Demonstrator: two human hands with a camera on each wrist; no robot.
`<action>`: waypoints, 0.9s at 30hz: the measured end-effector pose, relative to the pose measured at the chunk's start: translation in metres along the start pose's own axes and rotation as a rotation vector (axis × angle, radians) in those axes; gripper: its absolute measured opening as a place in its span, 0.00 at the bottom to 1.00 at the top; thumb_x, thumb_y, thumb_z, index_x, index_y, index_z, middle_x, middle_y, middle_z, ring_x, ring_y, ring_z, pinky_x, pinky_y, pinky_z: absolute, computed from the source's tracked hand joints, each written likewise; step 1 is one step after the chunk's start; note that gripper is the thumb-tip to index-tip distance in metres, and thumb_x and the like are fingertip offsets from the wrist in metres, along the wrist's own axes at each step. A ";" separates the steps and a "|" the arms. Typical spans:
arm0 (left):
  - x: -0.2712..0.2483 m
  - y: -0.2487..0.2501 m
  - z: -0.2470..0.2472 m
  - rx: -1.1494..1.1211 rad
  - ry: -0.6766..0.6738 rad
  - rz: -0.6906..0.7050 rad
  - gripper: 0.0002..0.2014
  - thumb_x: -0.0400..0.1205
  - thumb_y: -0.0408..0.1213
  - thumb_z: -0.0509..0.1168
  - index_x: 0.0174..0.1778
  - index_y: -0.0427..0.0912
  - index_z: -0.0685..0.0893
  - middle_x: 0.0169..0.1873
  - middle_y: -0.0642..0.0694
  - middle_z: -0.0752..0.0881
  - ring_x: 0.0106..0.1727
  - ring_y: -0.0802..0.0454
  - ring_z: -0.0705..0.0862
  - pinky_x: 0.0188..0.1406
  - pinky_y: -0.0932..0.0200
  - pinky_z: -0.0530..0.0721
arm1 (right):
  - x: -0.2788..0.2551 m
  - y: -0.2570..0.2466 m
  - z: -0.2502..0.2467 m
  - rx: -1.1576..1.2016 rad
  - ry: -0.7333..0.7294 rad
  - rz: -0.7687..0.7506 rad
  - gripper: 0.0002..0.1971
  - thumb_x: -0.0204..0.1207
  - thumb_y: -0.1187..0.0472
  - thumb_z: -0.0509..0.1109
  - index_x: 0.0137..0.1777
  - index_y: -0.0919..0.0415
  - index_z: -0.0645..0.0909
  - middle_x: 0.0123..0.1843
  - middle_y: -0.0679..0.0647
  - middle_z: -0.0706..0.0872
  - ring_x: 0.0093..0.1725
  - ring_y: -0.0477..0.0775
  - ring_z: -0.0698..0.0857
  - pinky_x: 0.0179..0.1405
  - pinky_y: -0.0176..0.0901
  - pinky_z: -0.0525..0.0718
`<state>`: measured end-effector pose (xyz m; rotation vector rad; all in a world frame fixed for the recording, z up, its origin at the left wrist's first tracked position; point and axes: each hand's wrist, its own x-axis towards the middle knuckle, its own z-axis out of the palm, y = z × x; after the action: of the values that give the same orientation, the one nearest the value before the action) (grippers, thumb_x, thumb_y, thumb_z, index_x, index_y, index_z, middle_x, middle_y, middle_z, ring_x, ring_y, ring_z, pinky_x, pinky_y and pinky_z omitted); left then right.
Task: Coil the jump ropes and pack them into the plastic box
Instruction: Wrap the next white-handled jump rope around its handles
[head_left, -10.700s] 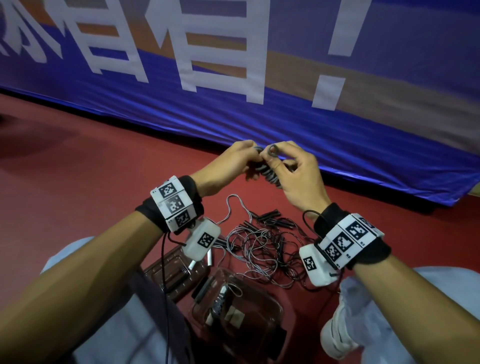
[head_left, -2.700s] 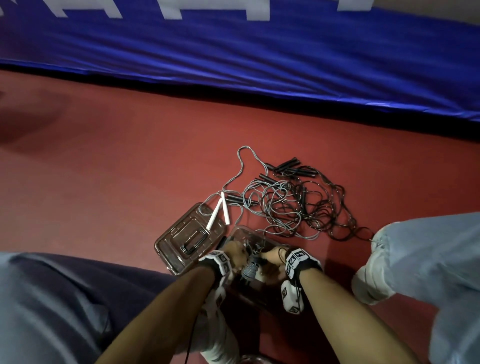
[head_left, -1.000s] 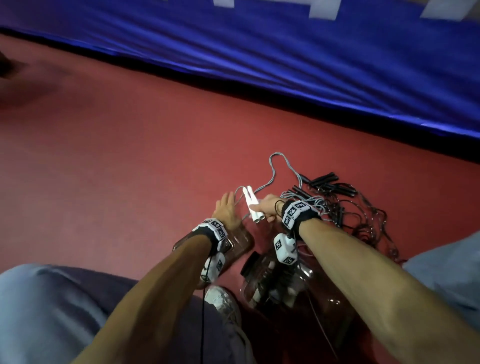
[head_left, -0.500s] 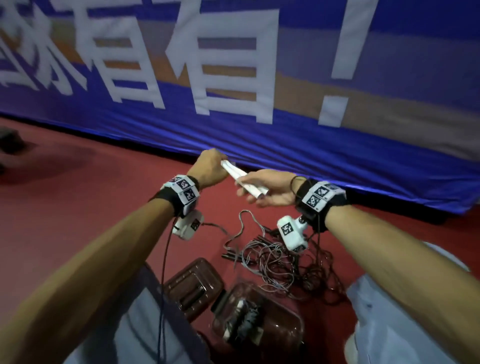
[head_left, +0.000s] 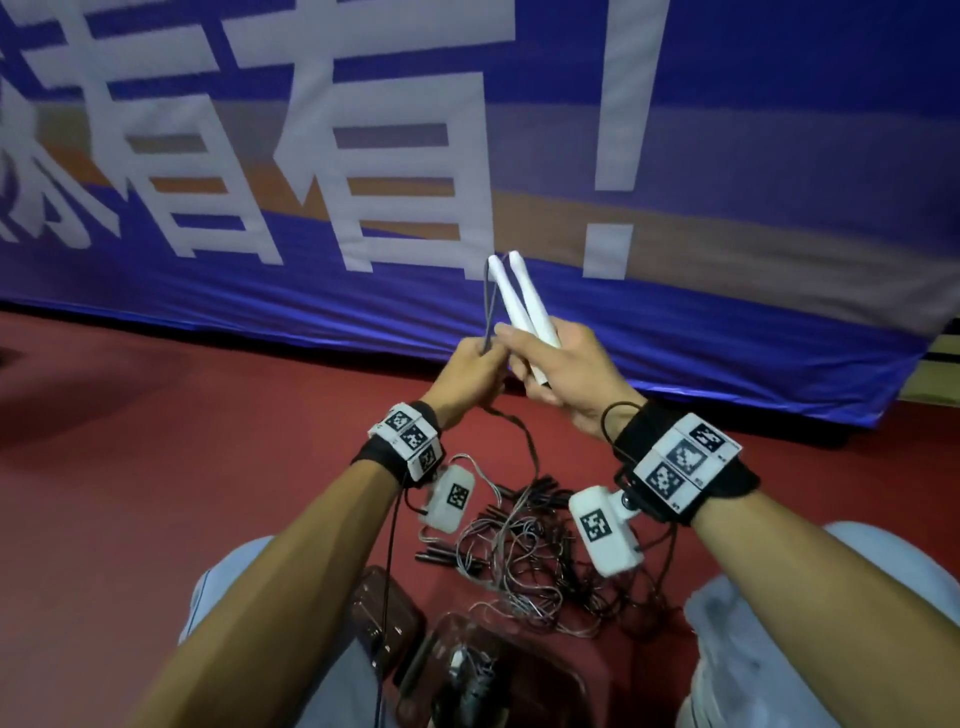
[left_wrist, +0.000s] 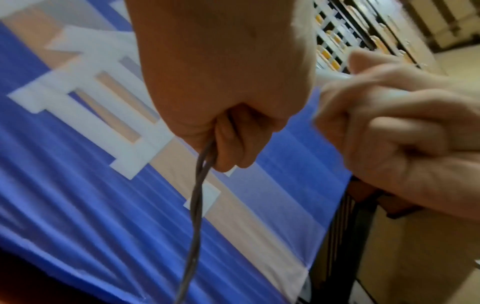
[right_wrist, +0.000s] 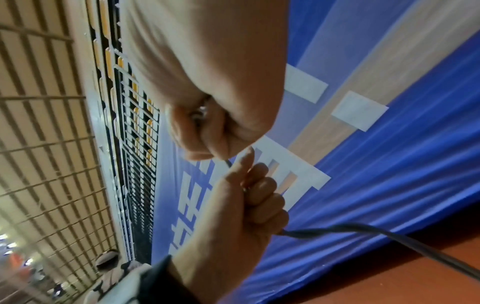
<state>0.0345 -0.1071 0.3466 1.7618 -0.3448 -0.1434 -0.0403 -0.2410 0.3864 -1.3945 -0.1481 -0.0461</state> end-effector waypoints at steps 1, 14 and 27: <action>0.000 0.003 0.009 0.028 -0.025 0.005 0.19 0.87 0.38 0.55 0.29 0.43 0.75 0.22 0.43 0.69 0.20 0.54 0.63 0.20 0.63 0.59 | 0.002 -0.002 -0.006 -0.053 0.049 -0.033 0.12 0.82 0.58 0.76 0.48 0.67 0.80 0.26 0.58 0.75 0.17 0.49 0.67 0.18 0.39 0.61; -0.028 -0.024 0.093 0.395 -0.476 -0.037 0.08 0.81 0.46 0.68 0.37 0.51 0.79 0.31 0.59 0.83 0.33 0.60 0.78 0.39 0.50 0.84 | -0.006 0.006 -0.036 0.082 0.212 0.078 0.12 0.83 0.55 0.75 0.50 0.63 0.79 0.38 0.63 0.74 0.22 0.49 0.68 0.20 0.41 0.64; 0.004 0.000 0.037 0.841 0.013 0.584 0.39 0.78 0.37 0.72 0.84 0.44 0.62 0.80 0.48 0.69 0.75 0.53 0.73 0.66 0.60 0.77 | -0.022 0.016 -0.069 -0.628 0.077 0.282 0.09 0.79 0.62 0.72 0.39 0.59 0.77 0.21 0.55 0.77 0.15 0.49 0.75 0.17 0.33 0.68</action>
<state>0.0277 -0.1428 0.3392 2.3852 -0.9962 0.5021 -0.0545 -0.3071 0.3561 -2.0250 0.1440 0.0968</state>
